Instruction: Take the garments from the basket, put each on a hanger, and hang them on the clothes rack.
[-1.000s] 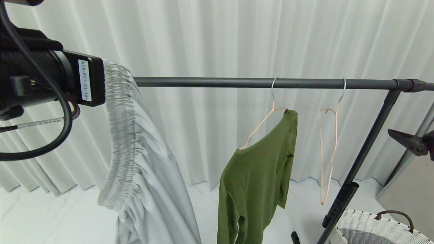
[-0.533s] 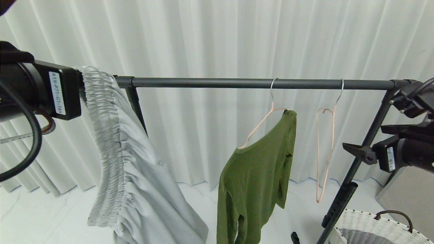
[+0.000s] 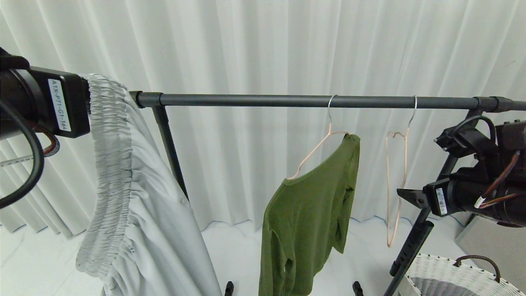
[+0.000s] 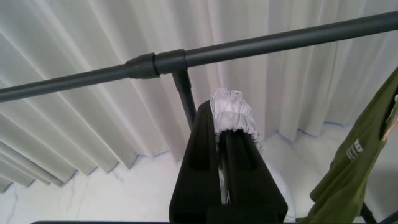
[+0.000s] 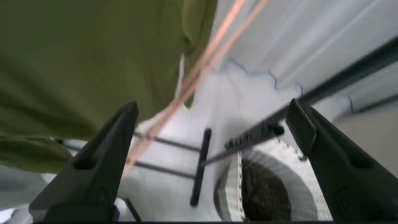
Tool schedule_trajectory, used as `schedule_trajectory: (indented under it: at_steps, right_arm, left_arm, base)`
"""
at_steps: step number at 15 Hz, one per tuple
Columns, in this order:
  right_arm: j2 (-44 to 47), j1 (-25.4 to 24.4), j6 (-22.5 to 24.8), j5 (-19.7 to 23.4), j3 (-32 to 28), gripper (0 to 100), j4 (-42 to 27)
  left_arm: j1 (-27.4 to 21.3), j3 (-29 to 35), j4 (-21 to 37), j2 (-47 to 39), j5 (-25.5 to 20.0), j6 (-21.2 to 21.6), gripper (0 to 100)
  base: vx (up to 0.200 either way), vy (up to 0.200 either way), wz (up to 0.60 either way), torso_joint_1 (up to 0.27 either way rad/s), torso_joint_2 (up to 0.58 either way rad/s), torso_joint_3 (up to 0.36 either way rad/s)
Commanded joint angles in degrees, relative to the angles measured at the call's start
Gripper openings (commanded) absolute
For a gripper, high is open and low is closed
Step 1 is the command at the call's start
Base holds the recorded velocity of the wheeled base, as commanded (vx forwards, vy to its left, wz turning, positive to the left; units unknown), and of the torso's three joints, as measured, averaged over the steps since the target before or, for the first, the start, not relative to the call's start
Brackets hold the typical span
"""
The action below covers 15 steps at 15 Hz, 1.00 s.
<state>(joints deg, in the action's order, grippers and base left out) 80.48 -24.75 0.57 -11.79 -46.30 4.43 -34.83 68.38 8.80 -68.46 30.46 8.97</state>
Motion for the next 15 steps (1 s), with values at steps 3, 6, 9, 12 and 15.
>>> schedule_trajectory:
  at_steps: [3, 6, 9, 12, 15]
  right_arm:
    - [0.9, 2.1, 0.0, 0.0, 1.4, 100, 0.1]
    - [1.1, 2.2, -0.9, 0.0, 1.1, 100, 0.1]
    - [1.3, 1.6, -3.1, 0.0, 1.0, 100, 0.3]
    - [0.6, 0.9, -3.2, 0.2, 0.2, 100, 0.6]
    - [1.6, 0.8, -3.2, 0.5, -2.0, 100, 0.6]
  left_arm:
    - [0.0, 0.0, 0.0, -0.7, 0.0, 0.0, 0]
    - [-0.1, -0.4, -0.3, -0.8, 0.0, 0.0, 0]
    - [-0.1, -0.8, -0.3, -0.7, -0.1, 0.0, 0]
    - [-0.1, -1.0, -0.3, -0.8, -0.1, -0.1, 0]
    - [-0.1, -1.0, -0.6, -1.3, -0.1, -0.2, 0]
  base:
    - [0.000, 0.000, 0.00, 0.000, 0.00, 0.000]
    - [0.000, 0.000, 0.00, 0.000, 0.00, 0.000]
    - [0.000, 0.000, 0.00, 0.000, 0.00, 0.000]
    - [0.000, 0.000, 0.00, 0.000, 0.00, 0.000]
    - [0.000, 0.000, 0.00, 0.000, 0.00, 0.000]
